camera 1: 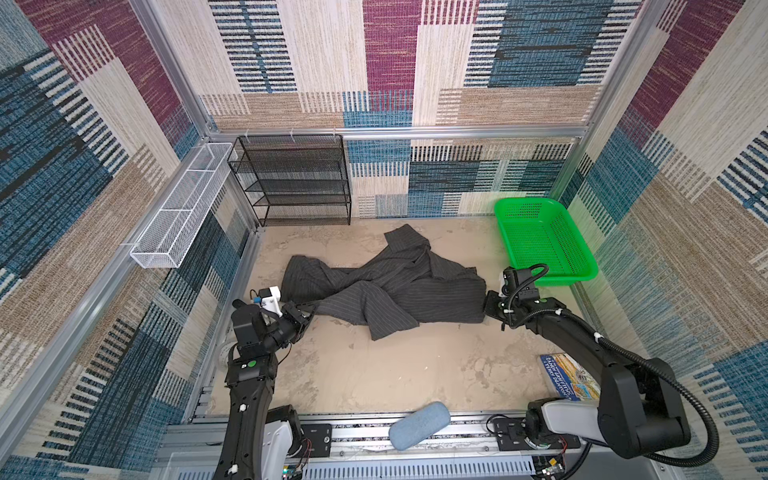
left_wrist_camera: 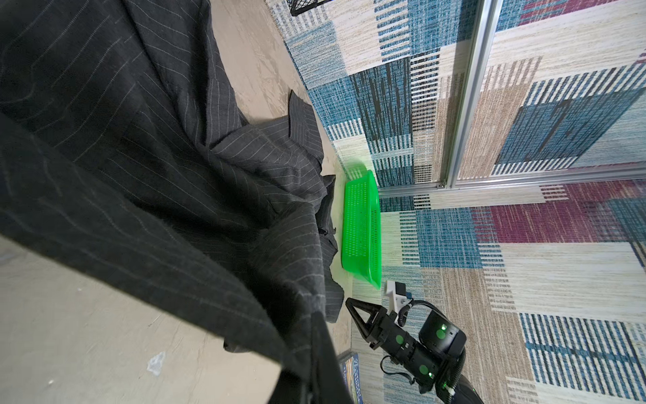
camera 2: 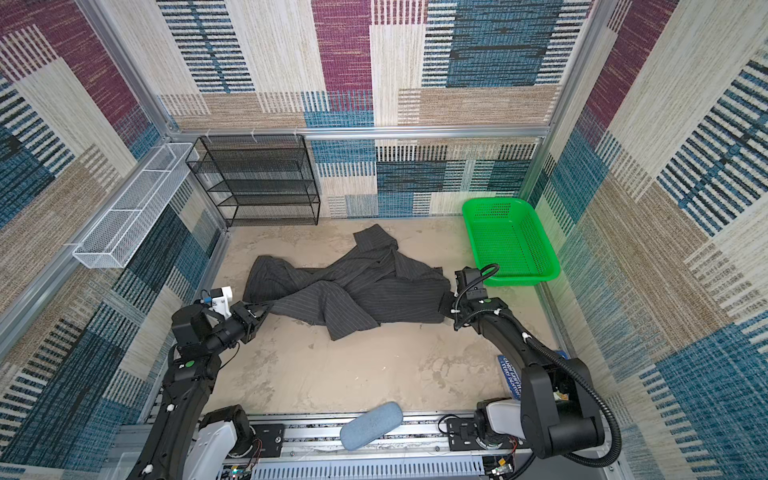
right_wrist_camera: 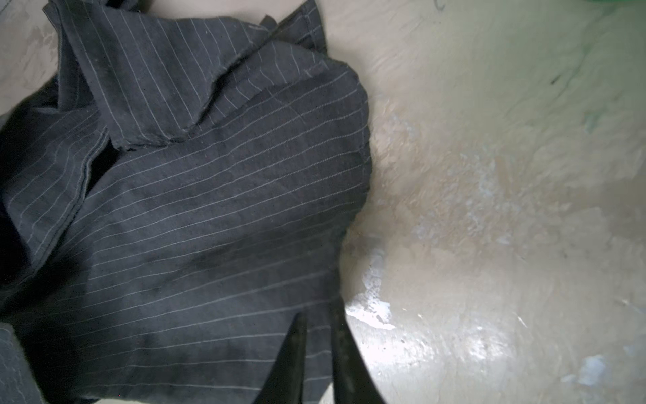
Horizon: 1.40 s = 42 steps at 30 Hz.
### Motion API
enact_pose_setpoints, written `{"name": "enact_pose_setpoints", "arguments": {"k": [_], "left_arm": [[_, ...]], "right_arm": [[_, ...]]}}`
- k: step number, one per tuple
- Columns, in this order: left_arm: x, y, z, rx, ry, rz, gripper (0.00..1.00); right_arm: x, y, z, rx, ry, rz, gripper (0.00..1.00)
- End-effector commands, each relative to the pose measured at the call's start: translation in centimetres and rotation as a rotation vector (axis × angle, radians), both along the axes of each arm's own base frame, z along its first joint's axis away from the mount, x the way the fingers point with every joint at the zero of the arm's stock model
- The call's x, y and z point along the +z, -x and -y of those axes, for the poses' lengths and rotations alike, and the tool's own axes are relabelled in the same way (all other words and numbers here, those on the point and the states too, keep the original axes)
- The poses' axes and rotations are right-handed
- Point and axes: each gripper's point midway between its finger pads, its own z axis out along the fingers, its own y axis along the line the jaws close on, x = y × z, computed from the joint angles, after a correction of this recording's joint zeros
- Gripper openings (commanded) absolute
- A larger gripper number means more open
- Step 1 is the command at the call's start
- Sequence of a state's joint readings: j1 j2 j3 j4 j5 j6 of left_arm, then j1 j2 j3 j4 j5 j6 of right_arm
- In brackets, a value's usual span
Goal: Fold and stack the long sleeve shirts
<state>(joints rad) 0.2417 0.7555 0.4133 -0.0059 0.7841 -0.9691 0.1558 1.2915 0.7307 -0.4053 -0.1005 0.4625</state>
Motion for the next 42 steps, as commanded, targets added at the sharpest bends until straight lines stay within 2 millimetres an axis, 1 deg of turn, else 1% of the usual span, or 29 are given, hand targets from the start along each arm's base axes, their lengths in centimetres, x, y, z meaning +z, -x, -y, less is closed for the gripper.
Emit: {"name": "enact_pose_setpoints", "arguments": {"k": [1,3,4,7,9,12,16,21,26,29,33,34,35,37,38,40,42], "left_arm": [[-0.6,0.4,0.1,-0.007,-0.010,-0.006,0.00],[-0.6,0.6,0.1,-0.002,-0.011,-0.004,0.00],[-0.5,0.7,0.1,0.000,-0.012,-0.004,0.00],[-0.3,0.9,0.2,-0.002,-0.012,0.001,0.00],[-0.2,0.9,0.3,-0.007,-0.009,0.003,0.00],[-0.3,0.8,0.4,-0.015,-0.006,0.000,0.00],[-0.3,0.8,0.5,-0.023,-0.006,-0.002,0.00],[-0.2,0.8,0.4,-0.018,-0.006,-0.003,0.00],[-0.1,0.7,0.2,-0.007,-0.012,0.001,0.00],[-0.2,0.6,0.2,-0.001,-0.011,0.000,0.00],[-0.2,0.7,0.2,-0.001,-0.010,0.001,0.00],[-0.2,0.7,0.2,-0.001,-0.011,0.002,0.00],[-0.3,0.7,0.2,-0.001,-0.010,0.001,0.00],[-0.2,0.9,0.3,-0.003,-0.011,0.004,0.00],[-0.2,0.9,0.3,-0.003,-0.012,0.002,0.00],[-0.1,1.1,0.3,-0.001,-0.014,0.002,0.00],[0.0,1.3,0.4,-0.006,-0.017,0.004,0.00]], "right_arm": [[0.1,0.5,0.1,-0.009,-0.003,-0.010,0.44],[0.2,1.1,0.0,-0.027,-0.029,-0.008,0.54],[0.2,1.5,-0.1,-0.034,-0.050,-0.010,0.56],[-0.3,2.9,-0.8,-0.056,-0.112,-0.026,0.60],[-0.9,4.0,-0.6,-0.090,-0.120,-0.045,0.61],[-1.7,4.8,-0.4,-0.112,-0.128,-0.061,0.63],[-3.2,4.8,-0.8,-0.106,-0.139,-0.081,0.65],[-4.9,3.7,-1.6,-0.077,-0.154,-0.105,0.64],[-5.9,3.7,-2.4,-0.051,-0.175,-0.127,0.60],[-6.1,3.7,-3.1,-0.032,-0.187,-0.135,0.56],[-6.3,4.1,-4.4,-0.011,-0.198,-0.146,0.48],[-6.4,4.2,-4.6,-0.013,-0.197,-0.147,0.41],[-6.5,4.4,-4.6,-0.014,-0.196,-0.146,0.32],[-6.3,4.4,-4.6,-0.018,-0.194,-0.131,0.18],[-6.0,4.3,-4.5,-0.016,-0.191,-0.116,0.14],[-4.8,4.0,-4.3,-0.015,-0.185,-0.082,0.09],[-3.3,3.7,-4.0,-0.015,-0.170,-0.048,0.07]]}}
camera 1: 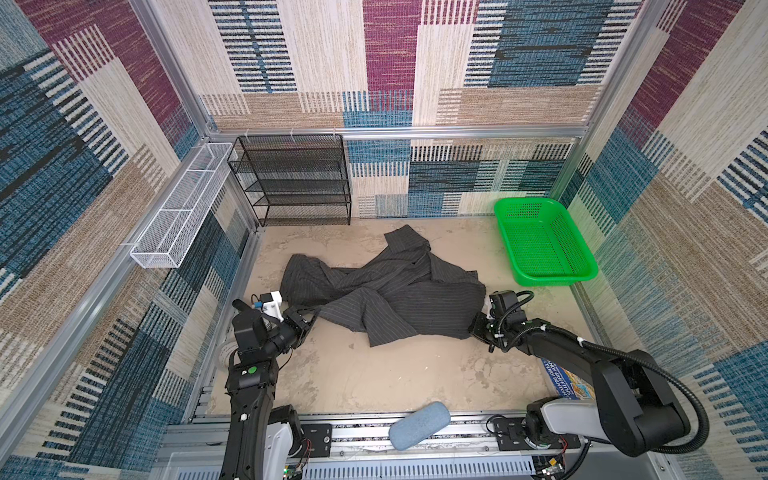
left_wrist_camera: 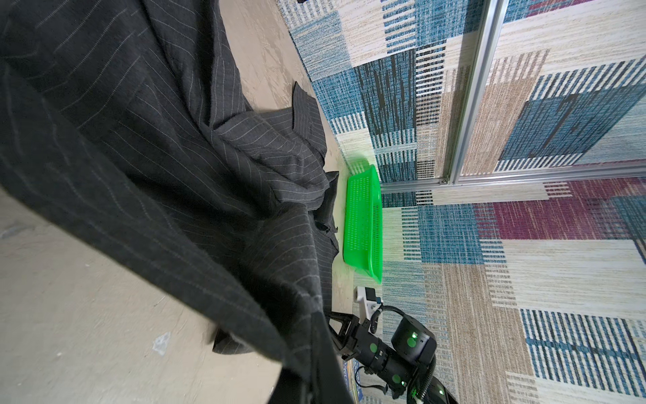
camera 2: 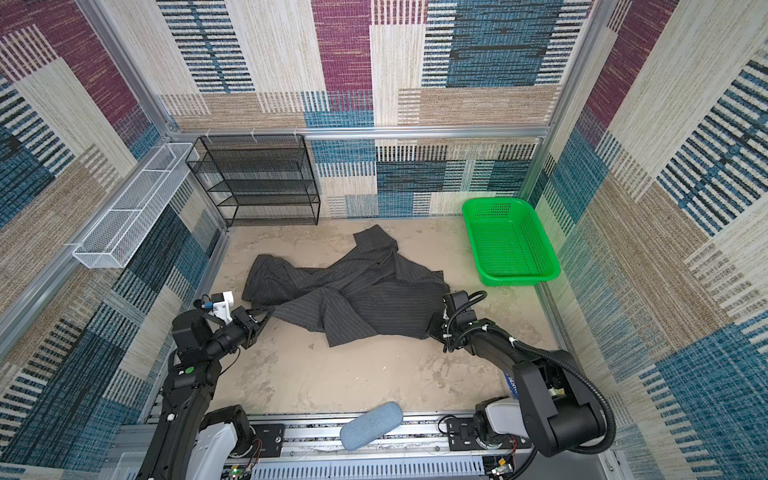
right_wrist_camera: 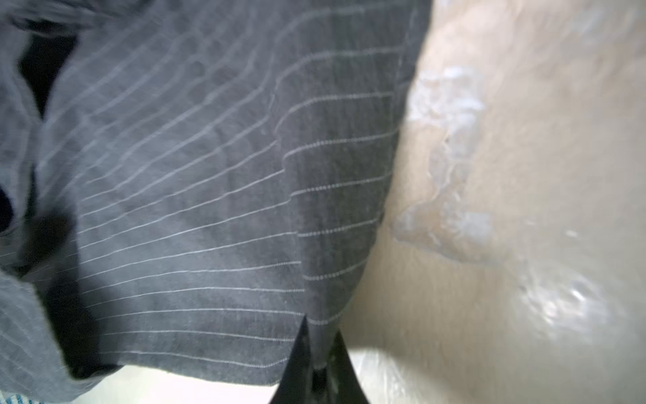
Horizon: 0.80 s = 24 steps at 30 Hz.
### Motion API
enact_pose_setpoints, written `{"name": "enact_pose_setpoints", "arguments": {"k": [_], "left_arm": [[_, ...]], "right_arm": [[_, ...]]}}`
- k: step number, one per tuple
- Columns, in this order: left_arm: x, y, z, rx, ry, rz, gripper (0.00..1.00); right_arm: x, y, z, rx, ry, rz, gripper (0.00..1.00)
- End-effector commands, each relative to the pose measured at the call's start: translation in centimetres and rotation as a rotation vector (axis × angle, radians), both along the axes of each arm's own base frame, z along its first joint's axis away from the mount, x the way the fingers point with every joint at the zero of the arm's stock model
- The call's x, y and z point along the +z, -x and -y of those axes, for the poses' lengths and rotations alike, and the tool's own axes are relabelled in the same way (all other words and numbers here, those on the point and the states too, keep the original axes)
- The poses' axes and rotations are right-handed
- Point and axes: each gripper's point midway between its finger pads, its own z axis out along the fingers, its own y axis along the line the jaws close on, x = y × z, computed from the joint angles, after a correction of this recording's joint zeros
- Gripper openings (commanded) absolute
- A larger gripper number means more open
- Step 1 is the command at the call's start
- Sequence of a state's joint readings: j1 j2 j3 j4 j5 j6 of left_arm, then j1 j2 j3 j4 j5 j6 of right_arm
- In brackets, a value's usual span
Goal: Fold and stack the long sleeve shirts
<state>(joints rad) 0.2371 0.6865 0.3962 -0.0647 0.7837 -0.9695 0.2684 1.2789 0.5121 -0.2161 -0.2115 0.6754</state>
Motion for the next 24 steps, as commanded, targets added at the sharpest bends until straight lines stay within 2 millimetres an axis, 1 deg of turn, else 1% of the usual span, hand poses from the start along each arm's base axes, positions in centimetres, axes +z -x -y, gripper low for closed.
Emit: {"name": "enact_pose_setpoints", "arguments": {"k": [1,5,8,11,13,15,18,20,21,23,24], "left_arm": [[0.2,0.2,0.0,-0.001,-0.018,0.010,0.00],[0.6,0.5,0.1,0.001,-0.013,0.014,0.00],[0.8,0.7,0.1,0.005,-0.006,0.008,0.00],[1.3,0.8,0.1,0.009,-0.002,0.009,0.00],[1.6,0.7,-0.1,0.021,0.000,0.011,0.00],[1.8,0.3,-0.3,0.034,0.003,0.015,0.00],[2.5,-1.5,-0.9,0.056,0.026,0.038,0.00],[3.5,-3.4,-1.3,0.064,0.044,0.064,0.00],[4.3,-4.7,-1.6,0.066,0.049,0.081,0.00],[6.5,-7.2,-2.0,0.059,0.050,0.125,0.00],[8.2,-8.6,-2.3,0.058,0.048,0.159,0.00]], "right_arm": [[2.4,-0.7,0.7,-0.018,0.036,0.062,0.06],[5.5,-0.8,1.0,-0.006,0.053,0.117,0.05],[6.7,-0.3,0.9,0.009,0.041,0.129,0.04],[7.5,0.2,0.6,0.019,0.020,0.141,0.03],[8.0,0.2,0.5,0.027,0.013,0.149,0.03],[8.3,-0.3,0.2,0.044,0.014,0.156,0.03],[9.1,-2.5,-0.3,0.073,0.030,0.184,0.03],[10.0,-4.9,-0.8,0.098,0.042,0.206,0.03],[10.7,-6.7,-1.0,0.114,0.046,0.223,0.02],[12.9,-10.3,-1.2,0.137,0.062,0.275,0.02],[14.7,-12.8,-1.0,0.145,0.075,0.315,0.02]]}}
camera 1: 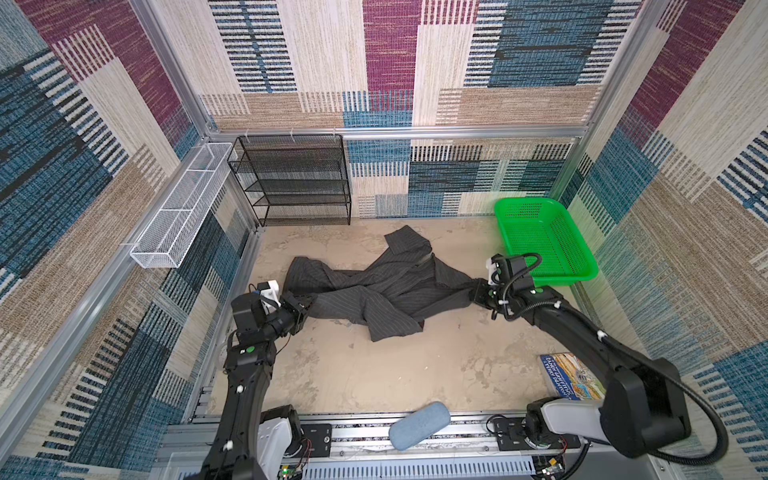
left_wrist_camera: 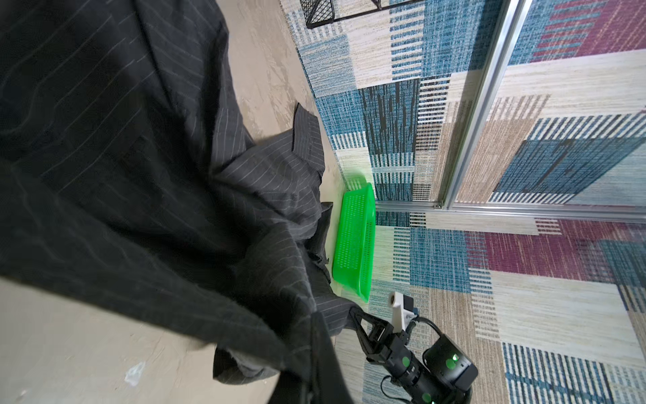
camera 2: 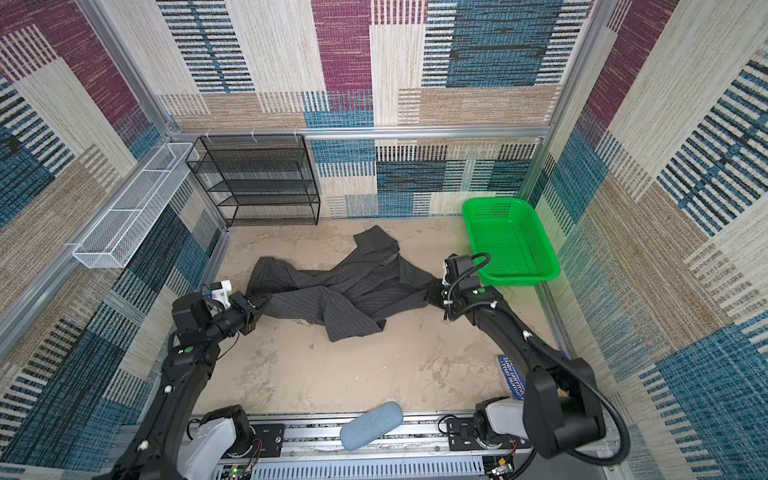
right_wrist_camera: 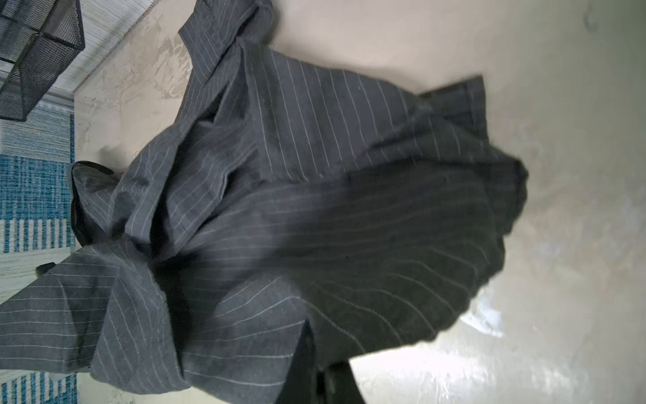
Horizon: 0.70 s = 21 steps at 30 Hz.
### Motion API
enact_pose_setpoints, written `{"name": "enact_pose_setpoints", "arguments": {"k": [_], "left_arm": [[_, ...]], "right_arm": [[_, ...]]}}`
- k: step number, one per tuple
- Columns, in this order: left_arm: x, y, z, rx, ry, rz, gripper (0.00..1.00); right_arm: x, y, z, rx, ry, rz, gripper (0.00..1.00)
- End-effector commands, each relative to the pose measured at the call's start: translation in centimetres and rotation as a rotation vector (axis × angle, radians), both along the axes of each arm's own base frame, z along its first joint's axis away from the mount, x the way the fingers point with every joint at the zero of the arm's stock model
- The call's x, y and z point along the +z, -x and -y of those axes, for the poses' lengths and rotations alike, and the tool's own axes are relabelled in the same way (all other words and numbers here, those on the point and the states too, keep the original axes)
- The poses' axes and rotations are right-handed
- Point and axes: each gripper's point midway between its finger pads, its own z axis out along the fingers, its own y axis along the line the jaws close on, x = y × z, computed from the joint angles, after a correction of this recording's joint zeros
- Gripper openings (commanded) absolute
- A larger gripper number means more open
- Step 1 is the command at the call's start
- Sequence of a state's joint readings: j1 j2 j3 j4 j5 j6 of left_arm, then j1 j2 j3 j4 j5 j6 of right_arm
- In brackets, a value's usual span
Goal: Fold and stack the long sleeve shirts
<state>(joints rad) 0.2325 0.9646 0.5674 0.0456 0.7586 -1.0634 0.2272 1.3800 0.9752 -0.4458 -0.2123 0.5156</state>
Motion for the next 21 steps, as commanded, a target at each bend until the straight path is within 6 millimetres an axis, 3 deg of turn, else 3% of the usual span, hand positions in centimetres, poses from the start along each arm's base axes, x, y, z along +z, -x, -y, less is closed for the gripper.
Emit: {"name": "enact_pose_setpoints", "arguments": {"k": [1,4,7,10,13,15,17,18,21], "left_arm": [[7.8,-5.0,-1.1,0.016,-0.020,0.241,0.00],[14.1,-8.4,-1.2,-0.014,-0.028,0.357,0.00],[21.3,-10.1,-1.0,-0.044,-0.047,0.490,0.00],[27.5,-10.0,-0.4,-0.075,-0.055,0.606,0.00],[30.2,-8.6,0.0,-0.090,-0.057,0.659,0.00],[29.7,-7.2,0.4,-0.100,-0.059,0.658,0.00],[26.8,-5.9,0.6,-0.100,-0.053,0.607,0.00],[24.3,-5.1,0.8,-0.098,-0.053,0.564,0.00],[15.3,-2.3,1.0,-0.071,-0.051,0.402,0.00]], "right_arm": [[5.0,-6.2,-0.2,0.066,0.030,0.160,0.02],[10.6,-11.7,0.0,0.097,0.056,0.270,0.01],[16.1,-15.0,-0.2,0.129,0.081,0.378,0.00],[21.5,-15.9,-0.4,0.150,0.091,0.482,0.00],[24.8,-14.4,-0.4,0.171,0.096,0.557,0.00],[24.4,-12.7,-0.3,0.184,0.102,0.561,0.00],[21.8,-10.1,-0.3,0.207,0.095,0.528,0.00],[20.1,-8.7,-0.3,0.216,0.082,0.508,0.00],[12.3,-3.6,-0.4,0.230,0.015,0.391,0.01]]}}
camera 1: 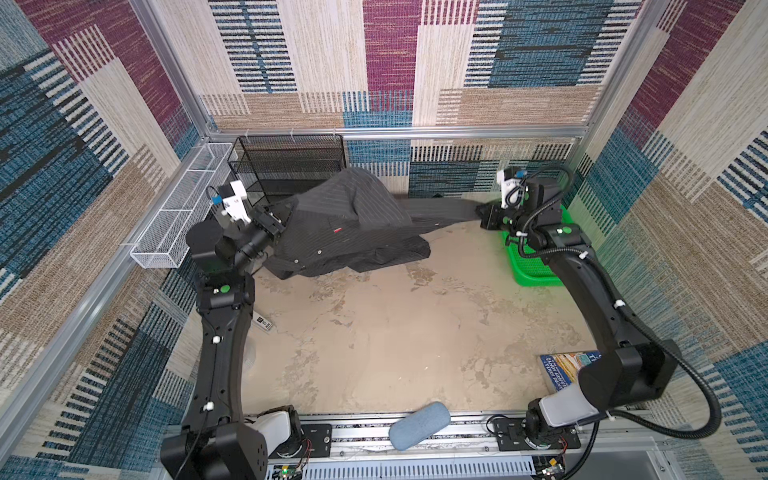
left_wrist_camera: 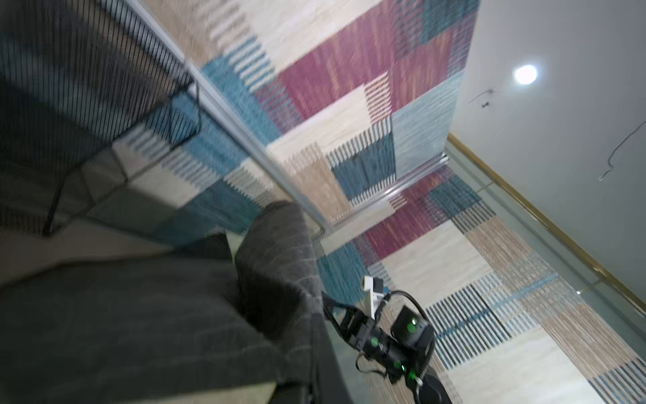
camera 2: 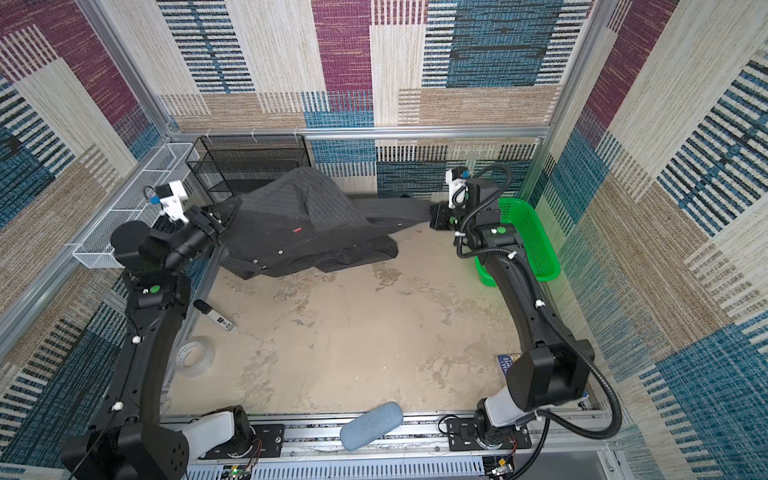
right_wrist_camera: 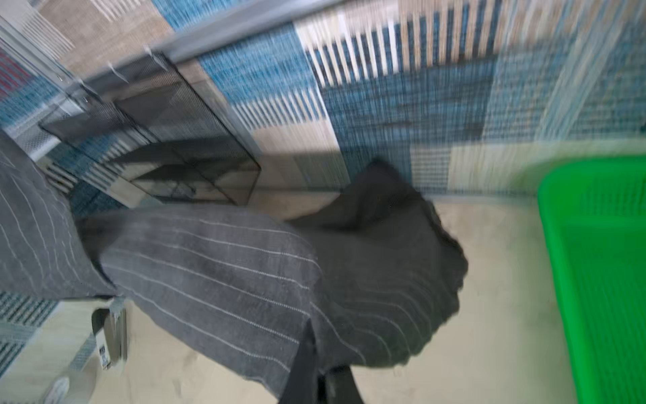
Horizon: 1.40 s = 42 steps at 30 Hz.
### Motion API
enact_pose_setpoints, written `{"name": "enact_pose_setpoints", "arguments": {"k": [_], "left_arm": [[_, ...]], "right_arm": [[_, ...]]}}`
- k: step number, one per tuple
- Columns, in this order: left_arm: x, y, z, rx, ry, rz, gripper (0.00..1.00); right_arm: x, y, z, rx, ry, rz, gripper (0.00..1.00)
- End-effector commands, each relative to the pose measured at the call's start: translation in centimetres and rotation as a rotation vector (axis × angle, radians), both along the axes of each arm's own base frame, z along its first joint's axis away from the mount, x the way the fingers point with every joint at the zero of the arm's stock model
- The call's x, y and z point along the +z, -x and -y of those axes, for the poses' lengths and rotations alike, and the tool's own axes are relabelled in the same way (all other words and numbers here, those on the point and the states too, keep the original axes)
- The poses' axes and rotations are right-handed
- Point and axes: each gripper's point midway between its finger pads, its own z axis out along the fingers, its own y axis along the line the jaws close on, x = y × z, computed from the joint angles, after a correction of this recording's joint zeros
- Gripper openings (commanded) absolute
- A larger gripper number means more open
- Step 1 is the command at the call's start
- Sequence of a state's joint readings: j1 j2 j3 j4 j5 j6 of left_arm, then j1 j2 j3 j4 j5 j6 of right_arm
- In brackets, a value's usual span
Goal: Fold and stack the long sleeve shirts
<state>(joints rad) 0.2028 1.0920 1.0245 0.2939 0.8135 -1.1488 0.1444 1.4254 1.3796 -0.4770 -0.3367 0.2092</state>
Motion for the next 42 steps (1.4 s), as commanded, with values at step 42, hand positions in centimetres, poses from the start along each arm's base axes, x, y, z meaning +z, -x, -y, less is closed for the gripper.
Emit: {"name": "enact_pose_setpoints", "arguments": {"k": [42], "left_arm": [[-22.8,-0.4,-1.9,0.114,-0.125,-0.428,0.00]], "right_arm": [[-20.1,6.7,2.9,-0.245,-0.039,-0.497,0.08]]}}
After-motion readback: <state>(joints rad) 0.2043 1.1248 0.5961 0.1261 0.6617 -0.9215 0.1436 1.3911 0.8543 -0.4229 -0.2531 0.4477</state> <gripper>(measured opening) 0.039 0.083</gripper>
